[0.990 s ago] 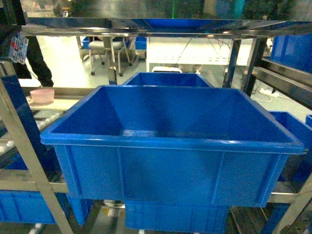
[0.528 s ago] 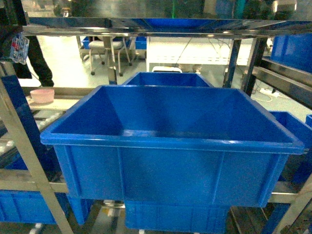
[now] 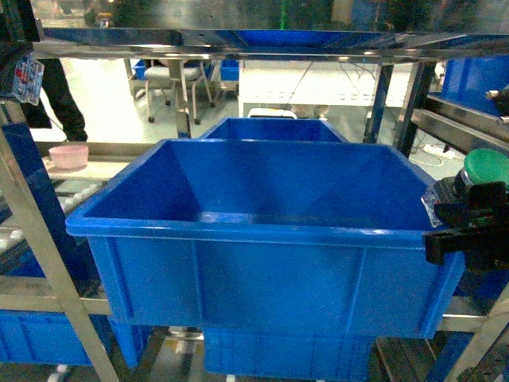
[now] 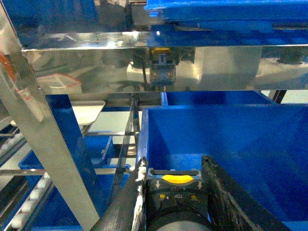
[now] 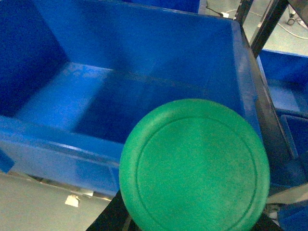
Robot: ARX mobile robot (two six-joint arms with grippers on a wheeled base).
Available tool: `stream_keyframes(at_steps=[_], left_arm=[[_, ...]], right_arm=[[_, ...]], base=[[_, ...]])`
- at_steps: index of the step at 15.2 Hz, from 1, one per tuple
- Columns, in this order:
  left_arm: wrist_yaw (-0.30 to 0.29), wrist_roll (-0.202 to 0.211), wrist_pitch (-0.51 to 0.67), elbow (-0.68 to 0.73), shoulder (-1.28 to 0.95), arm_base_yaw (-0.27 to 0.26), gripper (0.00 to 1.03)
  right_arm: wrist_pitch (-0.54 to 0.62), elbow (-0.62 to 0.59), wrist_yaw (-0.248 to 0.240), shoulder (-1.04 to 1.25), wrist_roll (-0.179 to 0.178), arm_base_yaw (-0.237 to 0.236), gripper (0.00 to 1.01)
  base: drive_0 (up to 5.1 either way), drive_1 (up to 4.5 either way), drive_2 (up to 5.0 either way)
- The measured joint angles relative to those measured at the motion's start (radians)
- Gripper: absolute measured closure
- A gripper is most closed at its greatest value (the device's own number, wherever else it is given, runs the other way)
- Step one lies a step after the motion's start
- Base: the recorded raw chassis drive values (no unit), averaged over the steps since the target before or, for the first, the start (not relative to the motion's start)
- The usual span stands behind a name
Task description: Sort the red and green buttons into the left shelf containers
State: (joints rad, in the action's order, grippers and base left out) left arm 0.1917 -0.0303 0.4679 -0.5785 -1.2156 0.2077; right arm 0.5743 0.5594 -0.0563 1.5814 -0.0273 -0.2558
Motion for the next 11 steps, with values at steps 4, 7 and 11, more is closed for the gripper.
stream_keyframes(at_steps=[4, 7, 11], left_arm=[[0.000, 0.000, 0.000, 0.000, 0.000, 0.000, 0.75], [0.000, 0.000, 0.001, 0.000, 0.000, 0.000, 0.75], [0.000, 0.000, 0.000, 0.000, 0.000, 0.000, 0.75]], right_arm=[[-0.096, 0.157, -0.028, 0.116, -0.010, -0.005, 0.75], [-0.159, 0.243, -0.056, 0.151, -0.021, -0.031, 0.75], [-0.317, 0.354, -0.090, 0.222, -0.061, -0.053, 0.75]], base=[[0.0, 0.00, 0.0], [0.0, 0.00, 0.0], [0.0, 0.00, 0.0]])
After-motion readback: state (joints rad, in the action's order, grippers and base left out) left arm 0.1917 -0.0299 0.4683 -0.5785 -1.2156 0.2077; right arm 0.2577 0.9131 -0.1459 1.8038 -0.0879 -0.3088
